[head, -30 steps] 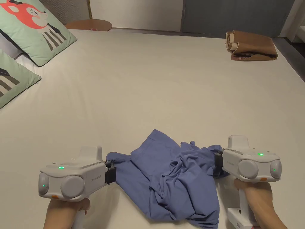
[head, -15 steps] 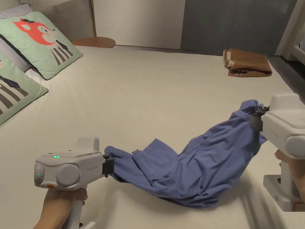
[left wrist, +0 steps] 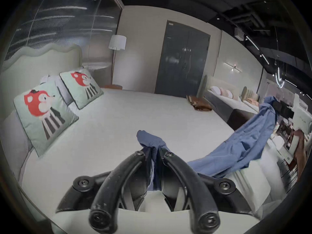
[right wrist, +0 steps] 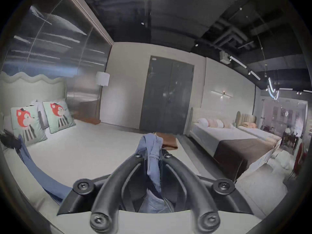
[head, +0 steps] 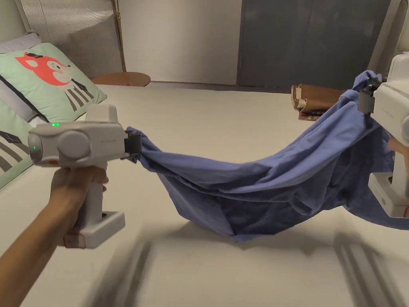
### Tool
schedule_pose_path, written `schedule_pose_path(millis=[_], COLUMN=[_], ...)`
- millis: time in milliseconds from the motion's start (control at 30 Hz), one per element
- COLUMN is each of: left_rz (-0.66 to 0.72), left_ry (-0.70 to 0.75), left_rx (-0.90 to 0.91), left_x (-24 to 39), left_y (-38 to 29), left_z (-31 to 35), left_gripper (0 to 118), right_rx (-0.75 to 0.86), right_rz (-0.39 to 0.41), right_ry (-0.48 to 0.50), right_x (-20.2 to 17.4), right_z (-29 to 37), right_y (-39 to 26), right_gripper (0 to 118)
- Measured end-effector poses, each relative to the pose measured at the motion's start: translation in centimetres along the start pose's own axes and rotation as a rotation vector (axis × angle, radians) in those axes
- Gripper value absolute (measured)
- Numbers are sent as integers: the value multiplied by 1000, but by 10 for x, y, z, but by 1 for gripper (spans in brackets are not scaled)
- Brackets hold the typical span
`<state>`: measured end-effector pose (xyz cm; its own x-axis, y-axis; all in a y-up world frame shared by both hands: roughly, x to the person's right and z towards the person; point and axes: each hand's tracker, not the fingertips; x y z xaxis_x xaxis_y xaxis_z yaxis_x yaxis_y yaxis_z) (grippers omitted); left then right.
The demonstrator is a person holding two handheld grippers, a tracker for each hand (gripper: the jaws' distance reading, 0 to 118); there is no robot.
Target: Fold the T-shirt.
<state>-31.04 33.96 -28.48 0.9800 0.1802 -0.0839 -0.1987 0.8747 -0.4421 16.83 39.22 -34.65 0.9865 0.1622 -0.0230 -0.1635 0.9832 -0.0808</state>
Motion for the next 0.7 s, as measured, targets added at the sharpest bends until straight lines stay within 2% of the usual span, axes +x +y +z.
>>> schedule_pose_path(millis=[267, 367, 533, 700], left_rz=[-64, -54, -125, -174], left_ry=[107, 132, 251, 349], left_rx=[170, 211, 307, 364], left_x=[10, 9, 6, -4], left_y=[105, 137, 176, 185], left_z=[-50, -67, -101, -136], left_gripper=[5, 5, 5, 5], right_rx=[132, 155, 178, 169], right_rz=[126, 151, 184, 210], right_ry=[-125, -136, -148, -137], right_x=[4, -2, -18, -40], right_z=[-54, -76, -113, -144], right_y=[46, 58, 65, 50], right_gripper=[12, 12, 12, 12])
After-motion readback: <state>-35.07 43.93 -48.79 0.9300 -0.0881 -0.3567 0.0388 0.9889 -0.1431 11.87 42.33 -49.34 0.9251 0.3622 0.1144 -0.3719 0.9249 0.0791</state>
